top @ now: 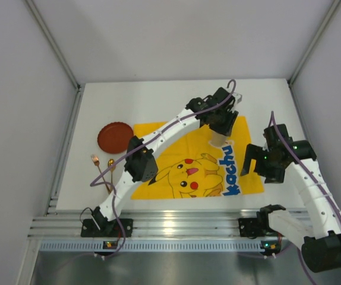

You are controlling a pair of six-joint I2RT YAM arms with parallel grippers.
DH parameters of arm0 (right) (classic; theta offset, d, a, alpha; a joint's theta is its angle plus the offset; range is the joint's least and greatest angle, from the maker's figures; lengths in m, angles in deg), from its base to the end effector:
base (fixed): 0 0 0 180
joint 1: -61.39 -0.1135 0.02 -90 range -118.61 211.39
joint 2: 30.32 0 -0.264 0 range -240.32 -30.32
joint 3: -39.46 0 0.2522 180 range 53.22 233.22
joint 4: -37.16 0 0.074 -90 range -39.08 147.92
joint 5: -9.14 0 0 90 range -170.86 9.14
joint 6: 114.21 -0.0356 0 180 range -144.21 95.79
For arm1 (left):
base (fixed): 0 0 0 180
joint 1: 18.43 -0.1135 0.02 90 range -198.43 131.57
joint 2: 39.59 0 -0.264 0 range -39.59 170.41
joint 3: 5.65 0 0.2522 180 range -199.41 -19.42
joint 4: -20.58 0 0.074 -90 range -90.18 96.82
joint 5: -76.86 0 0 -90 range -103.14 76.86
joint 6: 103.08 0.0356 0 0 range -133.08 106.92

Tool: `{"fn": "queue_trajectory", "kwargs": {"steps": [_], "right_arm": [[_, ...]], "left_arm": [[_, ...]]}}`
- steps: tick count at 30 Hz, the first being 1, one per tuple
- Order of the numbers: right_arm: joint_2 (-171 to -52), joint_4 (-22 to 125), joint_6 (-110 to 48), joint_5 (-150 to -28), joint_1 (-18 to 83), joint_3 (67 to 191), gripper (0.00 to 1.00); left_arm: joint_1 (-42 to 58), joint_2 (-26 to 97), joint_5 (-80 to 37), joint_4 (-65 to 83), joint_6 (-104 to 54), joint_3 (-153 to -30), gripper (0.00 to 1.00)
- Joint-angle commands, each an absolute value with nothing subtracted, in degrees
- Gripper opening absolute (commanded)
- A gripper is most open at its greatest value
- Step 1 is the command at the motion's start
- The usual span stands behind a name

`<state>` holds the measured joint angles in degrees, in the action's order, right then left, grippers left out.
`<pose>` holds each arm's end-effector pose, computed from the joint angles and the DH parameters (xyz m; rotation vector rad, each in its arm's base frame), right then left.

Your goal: Set the dinner table for one person

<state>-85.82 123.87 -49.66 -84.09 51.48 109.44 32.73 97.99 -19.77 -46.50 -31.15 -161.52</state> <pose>0.1455 0.0275 0.2898 0.3736 2.8310 0.2123 0.3269 -0.4126 0.2885 0.7743 2.4127 -0.6618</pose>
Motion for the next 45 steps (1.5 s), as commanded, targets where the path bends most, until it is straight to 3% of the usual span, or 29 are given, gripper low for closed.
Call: {"fn": "queue_trajectory", "kwargs": {"steps": [1,6,9,11,13,15,16,17,21,27,32,45], "right_arm": [[-84.6,124.3,-48.9,-83.7,50.4,110.1,1.0],[-83.8,124.1,-49.2,-83.8,50.3,109.7,1.0],[-82.7,124.1,-49.4,-83.2,50.4,111.2,1.0],[-81.9,123.9,-49.5,-83.2,50.3,113.1,1.0],[-81.2,123.5,-49.8,-83.7,50.4,114.4,1.0],[-81.1,122.9,-49.9,-84.3,50.4,114.8,1.0],[-81.1,122.8,-49.9,-84.8,50.4,115.0,1.0],[-81.3,122.7,-49.9,-84.9,50.3,115.2,1.0],[-81.1,122.0,-50.0,-85.0,50.4,114.9,1.0],[-82.1,121.1,-50.0,-86.9,49.9,113.0,1.0],[-82.3,121.9,-49.8,-86.8,49.7,112.5,1.0],[-81.2,124.2,-50.8,-82.5,49.7,113.2,1.0]], "left_arm": [[33.0,94.4,-20.5,-41.6,-33.3,-163.6,0.44],[32.4,85.9,-17.1,-37.9,-35.8,-161.4,0.47],[31.6,74.3,-3.8,-34.8,-36.9,-151.1,0.56],[30.3,64.4,2.9,-34.5,-39.9,-139.8,0.7],[26.2,57.7,8.4,-35.0,-42.8,-126.2,0.75],[18.2,46.8,7.4,-34.0,-46.8,-115.4,0.79],[14.6,43.1,5.5,-33.0,-48.5,-104.9,0.85],[10.4,35.2,2.3,-32.0,-50.1,-99.6,0.98],[-13.8,21.3,-7.8,-27.2,-50.5,-80.7,0.98],[-26.1,27.8,-11.5,-27.3,-42.0,-75.6,0.96],[-29.1,35.6,-15.5,-21.0,-40.8,-75.6,0.95],[-31.8,53.5,-20.2,-15.5,-39.9,-79.4,0.78]]}}
